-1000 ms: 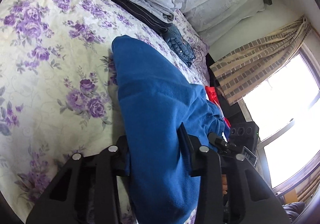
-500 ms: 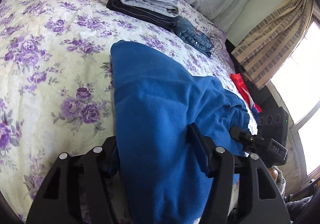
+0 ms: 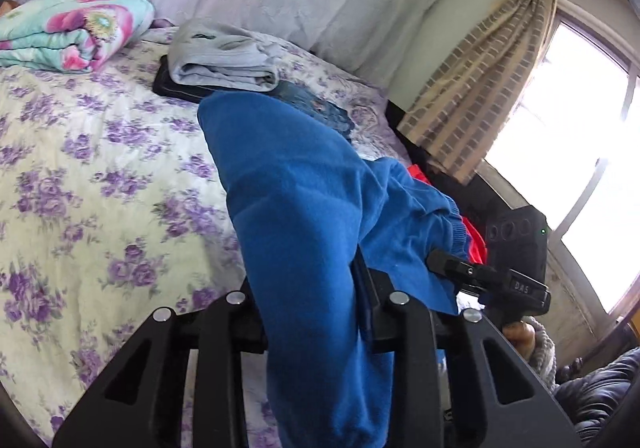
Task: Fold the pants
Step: 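Lift the folded pants with both tools and carry them toward the jeans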
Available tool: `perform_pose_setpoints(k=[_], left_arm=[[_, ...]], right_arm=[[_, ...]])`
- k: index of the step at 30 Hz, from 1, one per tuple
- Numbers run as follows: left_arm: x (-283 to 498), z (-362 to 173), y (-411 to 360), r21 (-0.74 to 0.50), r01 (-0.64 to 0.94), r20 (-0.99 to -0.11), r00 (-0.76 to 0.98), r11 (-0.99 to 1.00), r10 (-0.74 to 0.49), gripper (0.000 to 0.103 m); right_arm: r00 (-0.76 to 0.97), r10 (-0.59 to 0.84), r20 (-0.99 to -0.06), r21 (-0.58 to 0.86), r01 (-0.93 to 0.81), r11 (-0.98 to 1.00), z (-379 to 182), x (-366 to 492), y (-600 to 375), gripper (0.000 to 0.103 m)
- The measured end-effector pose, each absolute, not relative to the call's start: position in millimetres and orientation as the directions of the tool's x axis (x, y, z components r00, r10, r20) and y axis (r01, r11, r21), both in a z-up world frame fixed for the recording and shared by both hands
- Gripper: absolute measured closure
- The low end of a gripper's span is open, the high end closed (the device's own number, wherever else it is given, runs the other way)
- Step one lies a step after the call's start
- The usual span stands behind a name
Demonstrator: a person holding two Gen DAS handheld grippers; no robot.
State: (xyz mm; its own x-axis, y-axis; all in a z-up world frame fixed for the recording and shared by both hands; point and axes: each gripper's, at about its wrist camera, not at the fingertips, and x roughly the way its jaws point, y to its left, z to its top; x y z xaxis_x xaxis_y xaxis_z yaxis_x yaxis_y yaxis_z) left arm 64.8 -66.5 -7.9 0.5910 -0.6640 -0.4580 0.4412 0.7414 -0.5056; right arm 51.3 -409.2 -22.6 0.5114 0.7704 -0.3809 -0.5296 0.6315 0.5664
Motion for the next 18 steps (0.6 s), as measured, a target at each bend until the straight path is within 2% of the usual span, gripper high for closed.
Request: perform_pose_setpoints(k=[2, 5, 7, 13, 18], left_arm=[[79, -23, -75, -0.542, 0.415, -0.501, 0.539, 0.731, -0.677, 0.073], [112, -59, -99, -0.562, 0.342, -0.615, 0.435, 0.753, -0.657, 0.073], [126, -55, -114, -0.537, 0.364, -0.634, 0.42, 0.761, -0.649, 0.073], [205, 28, -181, -0.436, 0.539, -0.592, 0.431, 0.721, -0.681, 0.073], [322, 105, -257, -0.361, 0.604, -0.53, 0.493, 0.71, -0.69, 0.073]], right_arm=[[0.507, 0.757, -0.412, 0.6, -0.475, 0.644, -36, 59, -419, 0.059], [0.497, 0.712, -0.495, 0.621, -0.37, 0.69, -63, 73, -434, 0.059], [0.486, 0.722, -0.492, 0.639, -0.361, 0.679, -64, 78, -443, 0.06], [0.611, 0.66, -0.438, 0.547, -0.401, 0.735, 15, 123, -489, 0.06], [0.751, 0.553, -0.361, 0.449, -0.38, 0.809, 97, 214, -539, 0.06]])
